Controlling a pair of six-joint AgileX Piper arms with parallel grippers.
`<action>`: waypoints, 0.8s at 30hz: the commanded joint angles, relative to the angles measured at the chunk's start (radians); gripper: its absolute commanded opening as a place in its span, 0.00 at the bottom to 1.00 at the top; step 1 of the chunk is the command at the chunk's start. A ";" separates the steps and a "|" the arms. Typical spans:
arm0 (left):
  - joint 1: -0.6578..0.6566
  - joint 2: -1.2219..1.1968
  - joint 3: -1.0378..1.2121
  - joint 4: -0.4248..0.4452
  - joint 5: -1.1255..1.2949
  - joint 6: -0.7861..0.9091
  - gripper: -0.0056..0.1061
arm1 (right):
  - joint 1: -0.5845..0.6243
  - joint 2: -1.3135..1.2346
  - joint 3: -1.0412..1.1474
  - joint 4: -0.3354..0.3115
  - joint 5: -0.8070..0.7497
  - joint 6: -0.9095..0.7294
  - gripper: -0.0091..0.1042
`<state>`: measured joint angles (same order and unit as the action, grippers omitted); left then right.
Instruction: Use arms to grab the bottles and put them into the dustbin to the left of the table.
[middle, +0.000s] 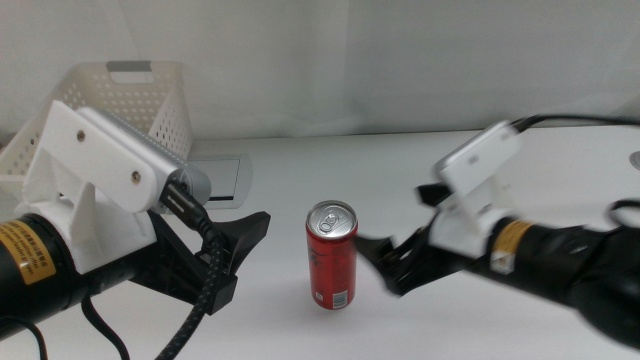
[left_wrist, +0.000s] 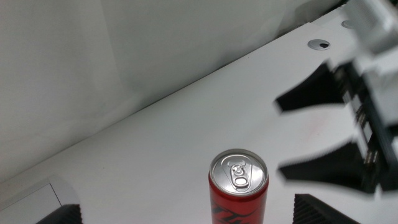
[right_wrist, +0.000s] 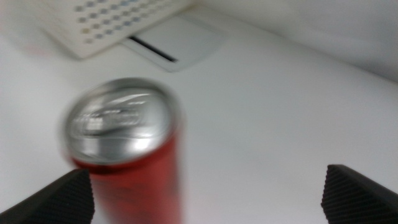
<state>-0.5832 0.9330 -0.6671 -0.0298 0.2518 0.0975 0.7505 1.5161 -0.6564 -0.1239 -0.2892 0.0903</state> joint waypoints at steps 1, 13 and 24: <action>-0.010 -0.002 0.004 -0.005 -0.009 0.000 0.83 | -0.063 -0.086 -0.004 0.012 0.130 -0.041 0.99; -0.010 -0.002 0.004 -0.005 -0.033 0.000 0.83 | -0.562 -0.545 -0.002 -0.022 0.558 -0.116 0.99; -0.010 -0.002 0.004 -0.005 -0.033 0.000 0.83 | -0.598 -0.973 0.122 0.100 0.659 -0.090 0.91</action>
<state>-0.5832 0.9330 -0.6671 -0.0298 0.2297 0.0975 0.1505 0.5584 -0.5434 -0.0344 0.3645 0.0000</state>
